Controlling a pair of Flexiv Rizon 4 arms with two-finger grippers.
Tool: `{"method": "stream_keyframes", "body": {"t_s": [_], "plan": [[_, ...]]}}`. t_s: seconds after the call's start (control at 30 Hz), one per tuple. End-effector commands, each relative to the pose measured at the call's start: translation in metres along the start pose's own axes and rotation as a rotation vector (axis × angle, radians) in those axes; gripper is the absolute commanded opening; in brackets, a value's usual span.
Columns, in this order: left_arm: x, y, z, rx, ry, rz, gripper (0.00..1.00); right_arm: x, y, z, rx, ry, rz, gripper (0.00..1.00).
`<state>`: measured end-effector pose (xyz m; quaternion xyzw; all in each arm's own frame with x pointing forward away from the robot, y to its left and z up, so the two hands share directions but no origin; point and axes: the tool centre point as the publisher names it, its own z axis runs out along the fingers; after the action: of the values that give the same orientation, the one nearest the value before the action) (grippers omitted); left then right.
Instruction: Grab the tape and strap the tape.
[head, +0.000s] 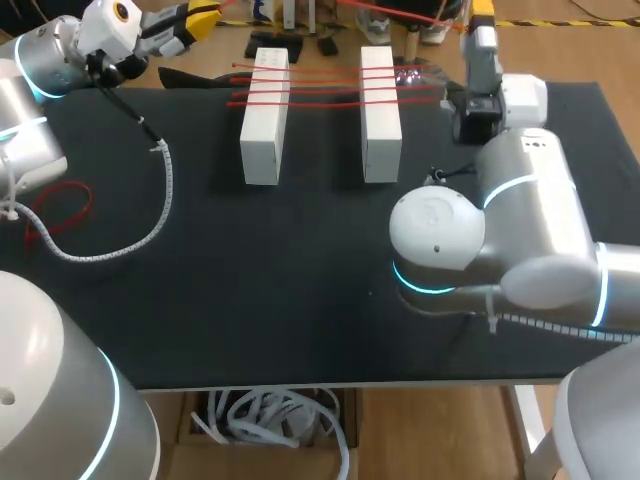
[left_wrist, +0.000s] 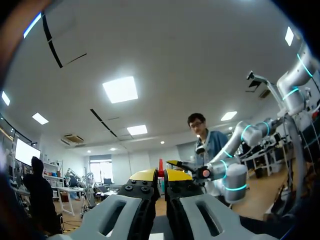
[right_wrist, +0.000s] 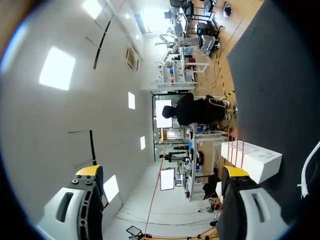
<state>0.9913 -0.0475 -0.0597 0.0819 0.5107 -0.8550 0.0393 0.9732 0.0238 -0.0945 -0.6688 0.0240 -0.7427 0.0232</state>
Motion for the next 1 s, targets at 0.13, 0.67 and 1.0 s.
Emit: {"method": "stream_keyframes", "body": {"t_s": [0.13,0.67,1.0], "plan": [[0.001,-0.001,0.0,-0.002,-0.001,0.0,0.0,0.001,-0.007,0.014,0.011,0.019,0.055,0.44],[0.001,-0.001,0.0,-0.002,-0.001,0.0,0.0,0.007,-0.015,0.015,0.003,0.039,0.131,0.36],[0.001,-0.001,0.0,-0.002,-0.001,0.0,0.0,0.014,-0.011,0.014,-0.008,0.056,0.148,0.31]]}}
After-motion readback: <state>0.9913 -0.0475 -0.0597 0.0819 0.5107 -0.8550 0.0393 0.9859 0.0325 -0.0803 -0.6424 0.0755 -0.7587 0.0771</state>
